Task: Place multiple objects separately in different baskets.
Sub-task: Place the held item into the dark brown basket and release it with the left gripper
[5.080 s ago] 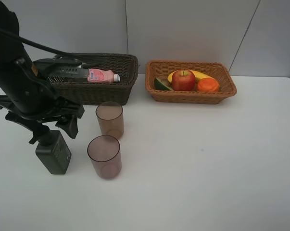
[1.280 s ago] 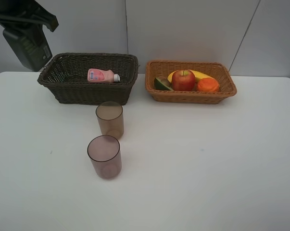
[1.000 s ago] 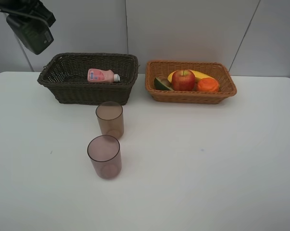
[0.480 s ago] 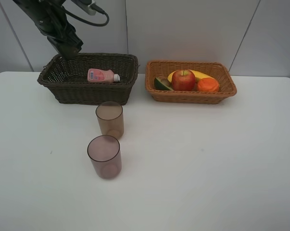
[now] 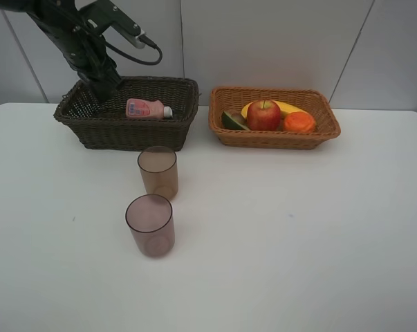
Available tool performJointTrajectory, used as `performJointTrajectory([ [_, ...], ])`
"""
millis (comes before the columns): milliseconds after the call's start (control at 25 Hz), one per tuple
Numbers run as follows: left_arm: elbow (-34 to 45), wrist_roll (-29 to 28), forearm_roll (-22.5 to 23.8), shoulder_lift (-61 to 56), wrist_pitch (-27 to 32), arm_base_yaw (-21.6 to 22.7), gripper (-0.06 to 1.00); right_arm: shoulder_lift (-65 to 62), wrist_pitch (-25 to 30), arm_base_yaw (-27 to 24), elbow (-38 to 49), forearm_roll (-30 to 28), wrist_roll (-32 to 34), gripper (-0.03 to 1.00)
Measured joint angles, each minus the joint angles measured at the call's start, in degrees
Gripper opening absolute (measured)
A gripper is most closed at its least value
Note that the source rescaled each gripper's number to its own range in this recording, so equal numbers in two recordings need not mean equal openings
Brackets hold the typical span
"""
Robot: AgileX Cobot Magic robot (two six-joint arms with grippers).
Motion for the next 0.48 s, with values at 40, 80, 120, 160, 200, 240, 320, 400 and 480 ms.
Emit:
performJointTrajectory([
  [40, 0.00, 0.00, 0.00, 0.00, -0.16, 0.00, 0.52, 0.00, 0.00, 0.00, 0.00, 0.00, 0.00, 0.98],
  [80, 0.00, 0.00, 0.00, 0.00, -0.35, 0.00, 0.52, 0.00, 0.00, 0.00, 0.00, 0.00, 0.00, 0.98],
  [120, 0.00, 0.00, 0.00, 0.00, -0.37, 0.00, 0.52, 0.00, 0.00, 0.00, 0.00, 0.00, 0.00, 0.98],
  [160, 0.00, 0.00, 0.00, 0.00, -0.37, 0.00, 0.52, 0.00, 0.00, 0.00, 0.00, 0.00, 0.00, 0.98],
  [200, 0.00, 0.00, 0.00, 0.00, -0.44, 0.00, 0.52, 0.00, 0.00, 0.00, 0.00, 0.00, 0.00, 0.98],
  [240, 0.00, 0.00, 0.00, 0.00, -0.44, 0.00, 0.52, 0.00, 0.00, 0.00, 0.00, 0.00, 0.00, 0.98],
  [320, 0.00, 0.00, 0.00, 0.00, -0.46, 0.00, 0.52, 0.00, 0.00, 0.00, 0.00, 0.00, 0.00, 0.98],
  [400, 0.00, 0.00, 0.00, 0.00, -0.51, 0.00, 0.52, 0.00, 0.00, 0.00, 0.00, 0.00, 0.00, 0.98],
  [480, 0.00, 0.00, 0.00, 0.00, -0.51, 0.00, 0.56, 0.00, 0.00, 0.00, 0.00, 0.00, 0.00, 0.98],
])
